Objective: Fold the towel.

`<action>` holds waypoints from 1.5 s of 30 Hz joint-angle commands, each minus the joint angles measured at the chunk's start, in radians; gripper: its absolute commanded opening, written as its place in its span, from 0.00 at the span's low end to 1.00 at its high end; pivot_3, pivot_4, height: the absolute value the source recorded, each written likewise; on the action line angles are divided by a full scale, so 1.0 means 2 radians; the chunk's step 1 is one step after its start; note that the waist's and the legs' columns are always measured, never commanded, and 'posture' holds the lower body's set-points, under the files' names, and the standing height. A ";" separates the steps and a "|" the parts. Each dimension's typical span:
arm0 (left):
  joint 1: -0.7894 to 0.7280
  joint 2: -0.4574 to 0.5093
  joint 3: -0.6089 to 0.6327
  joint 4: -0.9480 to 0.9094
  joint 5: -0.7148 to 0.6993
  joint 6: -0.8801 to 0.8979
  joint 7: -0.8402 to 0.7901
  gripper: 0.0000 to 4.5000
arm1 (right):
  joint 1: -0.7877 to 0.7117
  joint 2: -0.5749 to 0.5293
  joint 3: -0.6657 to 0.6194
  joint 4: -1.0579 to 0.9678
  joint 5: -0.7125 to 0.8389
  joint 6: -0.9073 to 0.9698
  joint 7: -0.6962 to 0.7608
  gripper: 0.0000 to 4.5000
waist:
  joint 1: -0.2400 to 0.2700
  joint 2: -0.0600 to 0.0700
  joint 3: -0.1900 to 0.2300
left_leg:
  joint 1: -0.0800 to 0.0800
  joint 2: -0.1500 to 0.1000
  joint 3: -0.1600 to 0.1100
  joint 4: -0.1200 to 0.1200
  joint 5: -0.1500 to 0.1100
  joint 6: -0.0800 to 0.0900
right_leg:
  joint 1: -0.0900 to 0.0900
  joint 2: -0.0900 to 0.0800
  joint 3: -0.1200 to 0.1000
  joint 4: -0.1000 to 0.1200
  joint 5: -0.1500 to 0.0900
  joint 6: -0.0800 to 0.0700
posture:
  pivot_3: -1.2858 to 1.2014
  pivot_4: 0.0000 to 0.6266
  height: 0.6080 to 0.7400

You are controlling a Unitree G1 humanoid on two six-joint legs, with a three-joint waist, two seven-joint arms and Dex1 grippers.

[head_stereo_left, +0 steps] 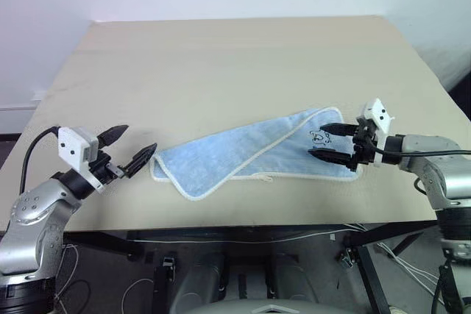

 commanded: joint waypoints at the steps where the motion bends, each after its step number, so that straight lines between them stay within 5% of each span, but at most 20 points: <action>1: 0.004 0.005 0.009 -0.021 0.006 -0.011 0.003 1.00 | -0.022 0.004 -0.001 0.016 -0.008 -0.020 0.005 1.00 | 0.000 0.000 0.000 | 0.000 0.000 0.000 0.000 0.000 0.000 | 0.000 0.000 0.000 0.000 0.000 0.000 | 0.52 0.24 1.00; 19: -0.052 -0.024 -0.015 0.021 0.022 -0.037 0.014 1.00 | -0.058 0.020 -0.009 0.097 -0.044 -0.089 -0.015 1.00 | -0.001 0.000 0.000 | 0.000 0.000 0.000 0.000 0.000 0.000 | 0.000 0.000 0.000 0.000 0.001 0.001 | 0.52 0.24 1.00; 35: -0.051 -0.047 -0.025 0.028 0.026 -0.055 0.016 1.00 | -0.247 0.056 0.016 0.349 -0.146 -0.128 -0.128 1.00 | -0.002 0.000 0.000 | 0.000 0.000 0.000 -0.001 0.000 0.000 | -0.001 0.000 0.000 0.000 0.001 0.001 | 0.52 0.24 1.00; 45: -0.058 -0.029 -0.023 0.028 0.026 -0.052 0.012 1.00 | -0.303 0.050 0.026 0.473 -0.188 -0.215 -0.103 1.00 | -0.004 0.000 0.000 | 0.000 0.000 0.000 -0.001 0.000 0.000 | 0.000 0.000 0.000 0.000 0.001 0.002 | 0.52 0.24 1.00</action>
